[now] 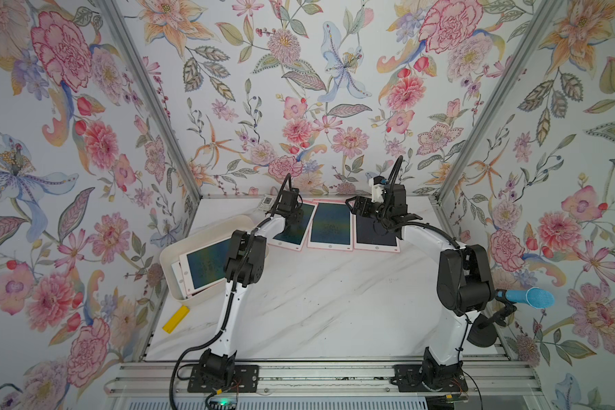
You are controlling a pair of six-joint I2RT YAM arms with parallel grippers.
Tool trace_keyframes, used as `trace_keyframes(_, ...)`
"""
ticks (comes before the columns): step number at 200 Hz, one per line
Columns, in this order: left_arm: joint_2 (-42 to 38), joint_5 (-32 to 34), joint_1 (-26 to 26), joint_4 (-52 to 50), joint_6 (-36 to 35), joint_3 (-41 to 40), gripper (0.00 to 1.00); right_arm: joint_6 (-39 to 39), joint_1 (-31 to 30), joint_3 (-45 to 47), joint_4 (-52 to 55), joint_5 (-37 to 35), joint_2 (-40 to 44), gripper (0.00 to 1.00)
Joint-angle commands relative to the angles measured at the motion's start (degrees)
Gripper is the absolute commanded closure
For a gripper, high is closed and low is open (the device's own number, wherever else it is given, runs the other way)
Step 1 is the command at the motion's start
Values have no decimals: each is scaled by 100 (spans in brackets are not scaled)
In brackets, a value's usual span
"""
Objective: Take out the writing tablet from the storage box
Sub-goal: Adjust the writing tablet at the center of the board.
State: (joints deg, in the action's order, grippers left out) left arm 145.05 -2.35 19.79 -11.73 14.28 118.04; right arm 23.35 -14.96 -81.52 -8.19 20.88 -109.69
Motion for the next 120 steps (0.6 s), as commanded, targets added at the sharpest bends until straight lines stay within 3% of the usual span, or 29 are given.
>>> trace_keyframes(1, 64, -76, 199, -20, -70, 255, 49, 55, -20, 215, -228, 136, 87, 7)
trace_keyframes(28, 75, -144, 252, 104, 39, 268, 49, 46, -16, 331, -244, 144, 127, 7)
trace_keyframes(93, 892, -48, 383, -644, -9, 1536, 48, 60, -6, 615, -385, 166, 318, 8)
trace_keyframes(120, 1059, -73, 406, -647, 22, 1674, 48, 60, 16, 760, -450, 169, 426, 8)
